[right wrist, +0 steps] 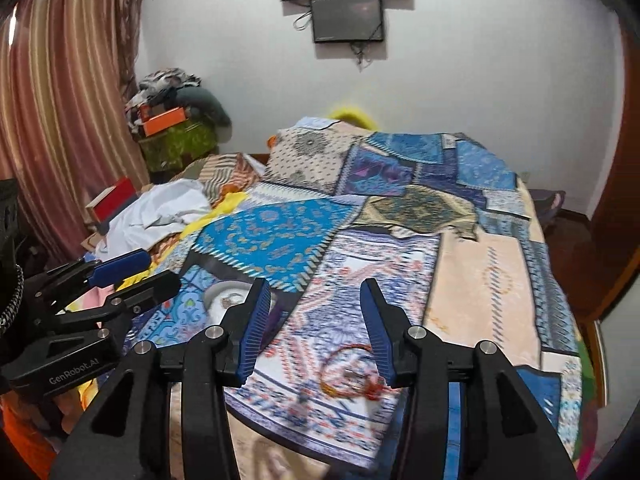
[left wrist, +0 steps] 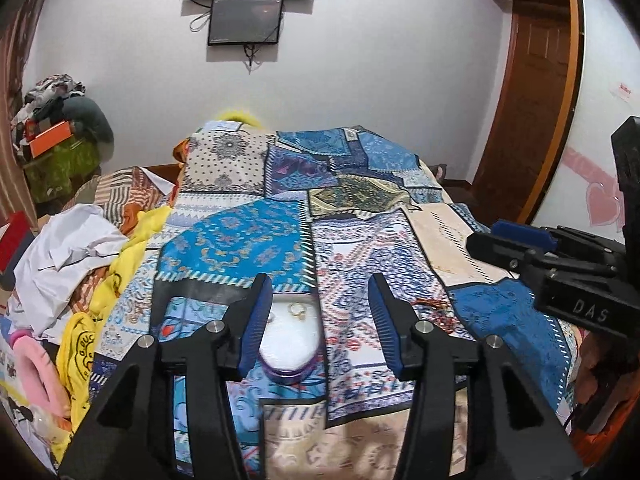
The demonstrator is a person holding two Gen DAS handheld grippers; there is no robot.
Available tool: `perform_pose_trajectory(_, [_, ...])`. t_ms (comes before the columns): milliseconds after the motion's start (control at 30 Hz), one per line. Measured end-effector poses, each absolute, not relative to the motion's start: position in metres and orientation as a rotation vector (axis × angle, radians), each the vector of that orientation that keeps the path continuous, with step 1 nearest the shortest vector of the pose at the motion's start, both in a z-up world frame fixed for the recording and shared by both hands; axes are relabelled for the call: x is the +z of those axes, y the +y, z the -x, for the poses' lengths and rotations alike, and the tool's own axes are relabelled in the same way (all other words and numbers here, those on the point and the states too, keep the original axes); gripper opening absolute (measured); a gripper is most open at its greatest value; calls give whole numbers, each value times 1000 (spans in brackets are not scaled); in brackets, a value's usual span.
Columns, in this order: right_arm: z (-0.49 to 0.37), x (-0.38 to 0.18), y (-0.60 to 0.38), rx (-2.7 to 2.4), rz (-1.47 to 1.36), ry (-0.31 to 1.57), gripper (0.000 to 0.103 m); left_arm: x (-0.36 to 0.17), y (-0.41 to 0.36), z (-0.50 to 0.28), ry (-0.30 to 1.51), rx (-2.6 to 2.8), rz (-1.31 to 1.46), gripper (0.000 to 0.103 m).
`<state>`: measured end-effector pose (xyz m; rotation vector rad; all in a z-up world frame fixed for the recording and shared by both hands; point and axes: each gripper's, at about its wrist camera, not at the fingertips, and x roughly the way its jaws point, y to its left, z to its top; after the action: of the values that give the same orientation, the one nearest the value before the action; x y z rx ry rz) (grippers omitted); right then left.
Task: Organize jewelry
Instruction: 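Move both open tools back to the jewelry pile, then grasp the gold-and-red beaded bracelet with the left tool while the right tool grasps a ring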
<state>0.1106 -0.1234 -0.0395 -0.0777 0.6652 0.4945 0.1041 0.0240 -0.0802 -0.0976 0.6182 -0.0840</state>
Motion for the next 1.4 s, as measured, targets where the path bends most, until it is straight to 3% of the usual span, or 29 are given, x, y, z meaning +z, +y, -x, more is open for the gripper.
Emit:
perform_pose_trajectory(700, [-125, -80, -213, 340, 14, 766, 43, -144, -55, -150, 853, -251, 79, 49])
perform_pose_trajectory(833, [-128, -90, -218, 344, 0, 796, 43, -156, -67, -152, 887, -273, 59, 59])
perform_pose_trajectory(1167, [-135, -101, -222, 352, -4, 830, 43, -175, -77, -165, 897, -304, 49, 60])
perform_pose_trajectory(1267, [-138, -104, -220, 355, -2, 841, 43, -176, -80, -166, 880, -319, 30, 55])
perform_pose_trajectory(1400, [-140, -108, -217, 360, 4, 853, 43, -175, -80, -167, 872, -344, 30, 40])
